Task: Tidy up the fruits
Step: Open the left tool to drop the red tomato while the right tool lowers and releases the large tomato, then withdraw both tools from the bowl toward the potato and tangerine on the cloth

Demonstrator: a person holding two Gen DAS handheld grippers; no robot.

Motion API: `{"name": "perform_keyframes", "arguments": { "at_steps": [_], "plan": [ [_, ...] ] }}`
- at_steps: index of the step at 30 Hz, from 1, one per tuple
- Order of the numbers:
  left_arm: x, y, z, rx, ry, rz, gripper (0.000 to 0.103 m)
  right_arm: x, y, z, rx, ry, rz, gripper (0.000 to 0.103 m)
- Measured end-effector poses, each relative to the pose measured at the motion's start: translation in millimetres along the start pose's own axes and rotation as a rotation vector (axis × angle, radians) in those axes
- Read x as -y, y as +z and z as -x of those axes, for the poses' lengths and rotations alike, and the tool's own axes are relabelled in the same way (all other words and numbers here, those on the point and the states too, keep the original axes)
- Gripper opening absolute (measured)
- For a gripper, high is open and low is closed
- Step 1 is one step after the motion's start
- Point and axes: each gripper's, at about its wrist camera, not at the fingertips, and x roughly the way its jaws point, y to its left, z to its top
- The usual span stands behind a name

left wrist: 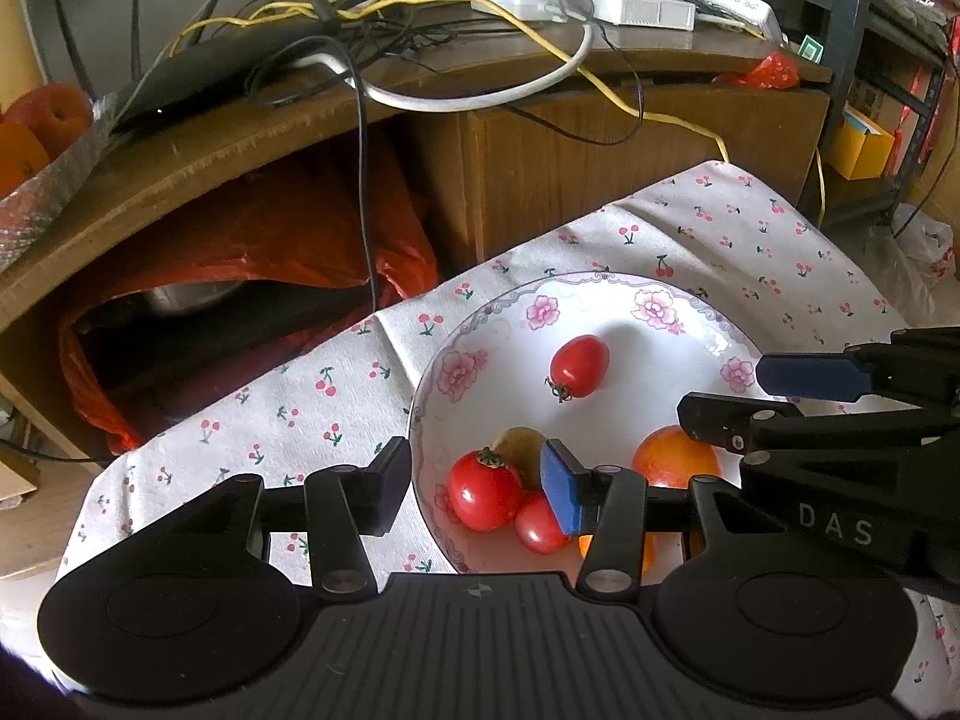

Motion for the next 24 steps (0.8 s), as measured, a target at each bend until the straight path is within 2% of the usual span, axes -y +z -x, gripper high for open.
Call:
{"name": "perform_keyframes", "arguments": {
  "at_steps": [24],
  "plan": [
    [-1, -5, 17, 0.021, 0.030, -0.023, 0.056, -8, -4, 14, 0.008, -0.006, -0.028, 0.043]
  ]
}}
